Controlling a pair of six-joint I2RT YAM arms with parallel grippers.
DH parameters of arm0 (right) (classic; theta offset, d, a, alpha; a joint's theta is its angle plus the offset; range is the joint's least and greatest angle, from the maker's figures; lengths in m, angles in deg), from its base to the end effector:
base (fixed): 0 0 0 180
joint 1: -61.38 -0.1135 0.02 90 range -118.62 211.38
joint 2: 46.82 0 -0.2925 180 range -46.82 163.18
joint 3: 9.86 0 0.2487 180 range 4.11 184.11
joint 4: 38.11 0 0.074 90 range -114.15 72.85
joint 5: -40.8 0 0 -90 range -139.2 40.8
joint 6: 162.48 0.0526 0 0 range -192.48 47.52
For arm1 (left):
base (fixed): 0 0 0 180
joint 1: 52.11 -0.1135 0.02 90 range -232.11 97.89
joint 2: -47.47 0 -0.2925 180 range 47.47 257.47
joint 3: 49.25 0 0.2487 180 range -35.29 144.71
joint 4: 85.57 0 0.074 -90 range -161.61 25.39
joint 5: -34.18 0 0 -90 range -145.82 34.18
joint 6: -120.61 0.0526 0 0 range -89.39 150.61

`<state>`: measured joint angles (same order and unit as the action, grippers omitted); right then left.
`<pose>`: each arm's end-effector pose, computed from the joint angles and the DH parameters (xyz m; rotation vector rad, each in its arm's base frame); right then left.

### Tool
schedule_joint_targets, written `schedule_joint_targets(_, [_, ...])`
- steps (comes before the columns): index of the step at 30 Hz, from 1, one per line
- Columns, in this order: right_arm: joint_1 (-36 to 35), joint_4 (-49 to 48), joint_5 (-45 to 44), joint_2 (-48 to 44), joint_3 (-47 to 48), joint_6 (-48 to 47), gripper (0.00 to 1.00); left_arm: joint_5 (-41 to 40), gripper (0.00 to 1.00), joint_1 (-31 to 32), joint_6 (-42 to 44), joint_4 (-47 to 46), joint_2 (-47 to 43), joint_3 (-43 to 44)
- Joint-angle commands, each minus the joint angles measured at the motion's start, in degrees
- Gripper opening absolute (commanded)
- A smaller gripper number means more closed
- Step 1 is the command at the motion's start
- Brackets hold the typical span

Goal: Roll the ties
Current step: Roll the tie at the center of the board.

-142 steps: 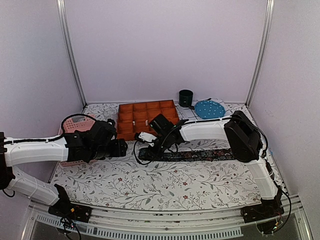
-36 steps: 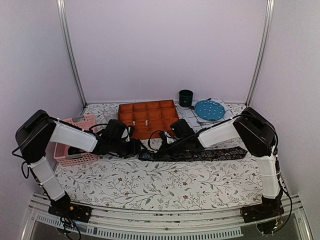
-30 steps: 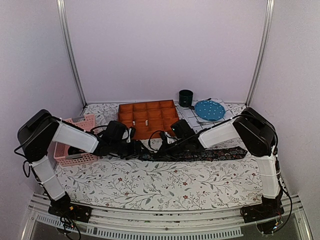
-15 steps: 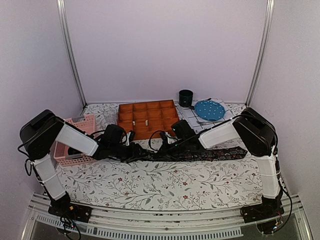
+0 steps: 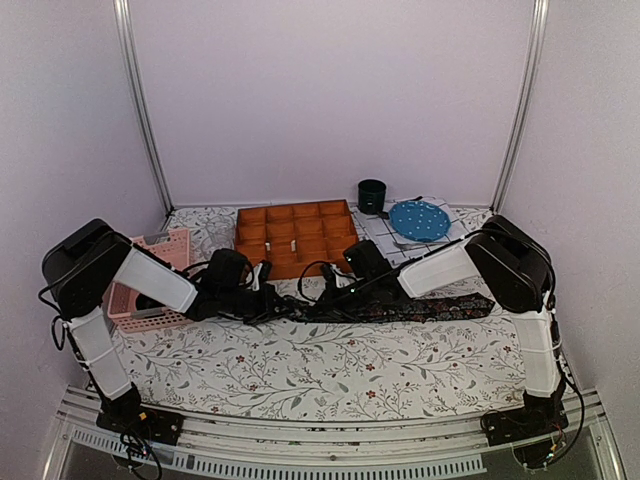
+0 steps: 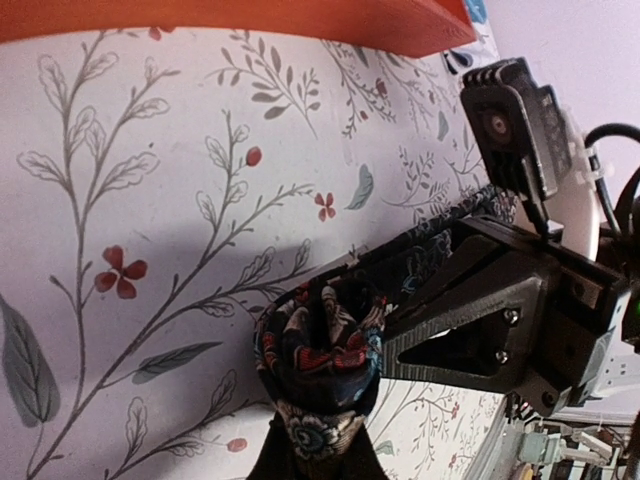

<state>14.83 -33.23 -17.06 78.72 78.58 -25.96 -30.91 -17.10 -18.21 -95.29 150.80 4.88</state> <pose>0.3074 0.3652 0.1222 -0.3365 2.6169 1.3647 0.2689 -0.2154 0.1325 -0.0418 2.5089 -1.1969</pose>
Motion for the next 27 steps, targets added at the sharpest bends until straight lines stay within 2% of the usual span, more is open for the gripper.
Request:
schedule_joint_targets(1, [0.42, 2.13, -0.78, 1.08, -1.35, 0.1, 0.0, -1.46, 0.0, -0.48, 1.1, 2.07, -0.11, 0.79])
schedule_joint_targets(3, [0.47, 2.41, -0.82, -1.38, -1.15, 0.08, 0.01, -3.35, 0.0, -0.46, 1.86, 4.48, -0.83, 1.17])
schedule_joint_targets(8, [0.46, 4.46, -0.43, -7.47, 1.55, -1.05, 0.14, -8.88, 0.0, -0.31, 4.23, 11.09, -2.88, 2.55])
schedule_joint_targets(11, [0.44, 6.11, -0.29, -10.1, 3.44, -2.19, 0.16, -11.21, 0.0, -0.24, 5.06, 13.75, -4.03, 2.81])
schedule_joint_targets(18, [0.46, 7.51, -0.67, -12.62, 5.08, -3.28, 0.16, -13.69, 0.0, 0.28, 5.84, 17.07, -5.66, 2.99])
schedule_joint_targets(27, [-0.13, 7.58, 0.32, -6.89, 7.76, -3.02, 0.08, -15.79, 0.0, 1.54, 6.1, 19.84, -6.23, 4.76])
